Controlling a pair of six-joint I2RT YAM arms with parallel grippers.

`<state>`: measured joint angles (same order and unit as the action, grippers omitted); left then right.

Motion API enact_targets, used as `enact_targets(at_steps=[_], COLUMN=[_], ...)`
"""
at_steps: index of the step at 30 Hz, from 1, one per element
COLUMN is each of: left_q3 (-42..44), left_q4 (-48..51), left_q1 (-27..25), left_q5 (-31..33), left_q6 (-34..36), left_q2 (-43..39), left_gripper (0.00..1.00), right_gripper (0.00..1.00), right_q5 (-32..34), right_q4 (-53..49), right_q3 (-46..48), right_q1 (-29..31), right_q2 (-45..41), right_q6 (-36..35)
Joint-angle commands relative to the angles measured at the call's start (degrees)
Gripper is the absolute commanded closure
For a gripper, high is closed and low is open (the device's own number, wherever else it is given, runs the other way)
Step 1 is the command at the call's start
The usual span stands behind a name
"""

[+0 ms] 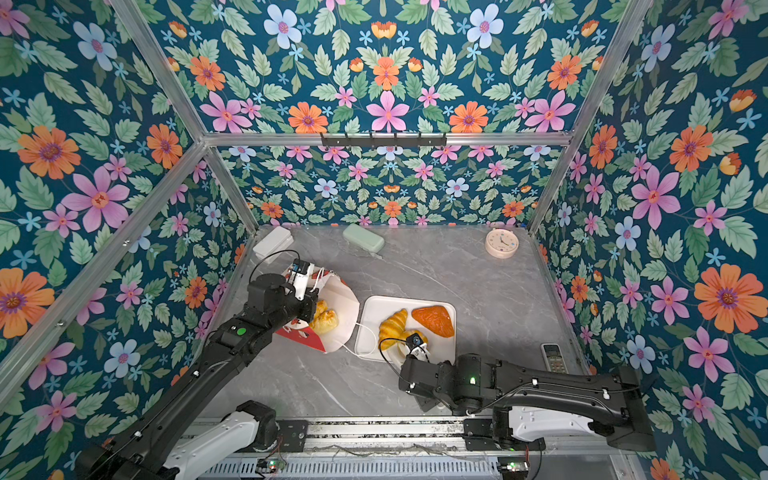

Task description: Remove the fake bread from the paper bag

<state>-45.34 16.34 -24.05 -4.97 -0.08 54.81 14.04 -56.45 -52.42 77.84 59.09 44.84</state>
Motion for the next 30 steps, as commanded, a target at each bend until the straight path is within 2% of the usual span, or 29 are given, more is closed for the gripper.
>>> enact_targets(at_steps=[1,8,14,17,22,30], left_q3=[0.1,0.2,0.1,0.3,0.4,0.3], left_q4=[-1.6,-1.6,-1.5,-1.5,-1.6,-1.6], left_q1=[0.0,0.0,0.0,0.0,0.0,0.0], left_q5=[-0.4,-0.4,-0.4,-0.2,-0.1,-0.3], left_q6=[-0.5,-0.5,-0.5,-0.5,-0.5,-0.5], left_q2=[-0.4,-0.5,-0.3,-0.6,-0.4,0.0], left_gripper=[1.00,1.00,1.00,1.00,1.00,1.00], right_gripper=[0.63,0.64,0.64,0.64,0.64,0.63], right_q5=[0.8,4.1,3.3,4.7,5.2,5.1], right_q4=[-2.4,-7.0,1.0,1.9,-2.0,-11.8], right_q3=[0.3,-1.3,-2.2,-2.6,-4.1,-6.8], right_q1=[-0.4,-0.4,-0.4,-0.4,-0.4,-0.7], right_q2=[-0.4,0.1,-1.1,-2.9,-5.2,-2.4], right_q6=[1.7,2.5,-2.2,-3.1,-2.8,-0.6])
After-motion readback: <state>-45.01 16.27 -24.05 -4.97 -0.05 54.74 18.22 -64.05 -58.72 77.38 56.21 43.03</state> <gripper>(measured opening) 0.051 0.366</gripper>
